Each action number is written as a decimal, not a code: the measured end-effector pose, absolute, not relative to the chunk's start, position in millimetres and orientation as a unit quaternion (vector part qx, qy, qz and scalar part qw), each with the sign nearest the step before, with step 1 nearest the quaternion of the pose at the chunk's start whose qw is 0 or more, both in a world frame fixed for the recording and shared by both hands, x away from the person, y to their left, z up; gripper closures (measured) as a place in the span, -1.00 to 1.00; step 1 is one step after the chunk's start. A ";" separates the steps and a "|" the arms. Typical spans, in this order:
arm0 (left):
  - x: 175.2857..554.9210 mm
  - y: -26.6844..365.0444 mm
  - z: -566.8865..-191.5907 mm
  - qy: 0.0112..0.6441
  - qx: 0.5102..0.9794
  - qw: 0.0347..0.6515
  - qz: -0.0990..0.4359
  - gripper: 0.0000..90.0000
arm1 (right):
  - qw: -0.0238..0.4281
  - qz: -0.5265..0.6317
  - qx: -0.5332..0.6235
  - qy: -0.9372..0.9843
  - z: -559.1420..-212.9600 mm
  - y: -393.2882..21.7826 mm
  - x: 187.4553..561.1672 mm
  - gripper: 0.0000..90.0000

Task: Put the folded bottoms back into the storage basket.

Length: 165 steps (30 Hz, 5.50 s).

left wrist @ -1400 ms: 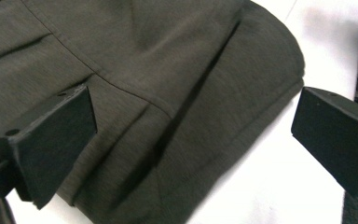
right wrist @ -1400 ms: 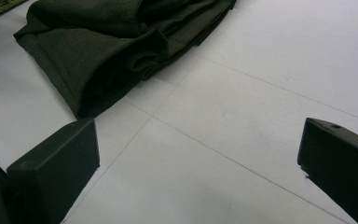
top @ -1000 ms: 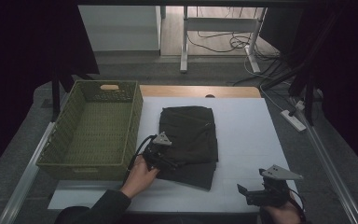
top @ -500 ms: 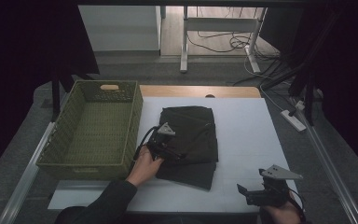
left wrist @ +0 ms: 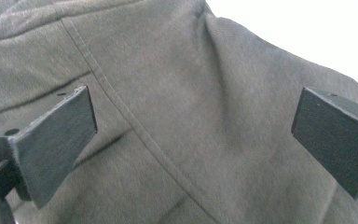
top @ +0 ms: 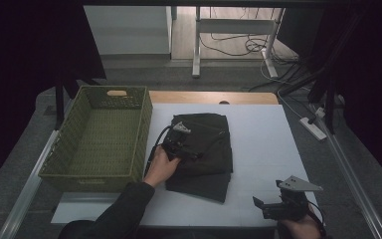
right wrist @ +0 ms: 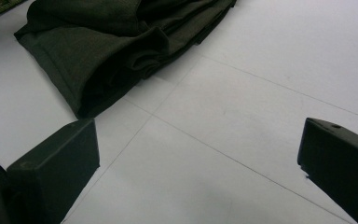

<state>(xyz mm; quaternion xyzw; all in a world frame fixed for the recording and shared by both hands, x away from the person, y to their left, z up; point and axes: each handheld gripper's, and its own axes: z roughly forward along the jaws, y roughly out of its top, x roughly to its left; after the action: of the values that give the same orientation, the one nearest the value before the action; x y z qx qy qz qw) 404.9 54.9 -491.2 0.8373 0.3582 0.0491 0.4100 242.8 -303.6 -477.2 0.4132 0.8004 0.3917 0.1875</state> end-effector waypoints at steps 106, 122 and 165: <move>475.0 66.8 -516.1 0.427 0.843 0.305 0.116 0.47 | 0.150 0.383 0.374 0.831 -476.8 -254.1 288.1 -1.00; 475.4 66.2 -515.7 0.433 0.841 0.303 0.113 0.47 | 0.139 0.363 0.371 0.844 -473.0 -218.2 327.2 -1.00; 475.0 66.6 -516.0 0.448 0.833 0.306 0.106 0.46 | 0.053 0.294 0.410 0.862 -511.1 -181.5 380.5 -0.15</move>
<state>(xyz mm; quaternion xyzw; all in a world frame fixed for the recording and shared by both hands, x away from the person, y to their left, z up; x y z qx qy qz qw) 475.0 66.6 -516.0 0.8332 0.4484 0.1061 0.3058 380.5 -181.5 -511.1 0.4102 0.8616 0.2943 0.0526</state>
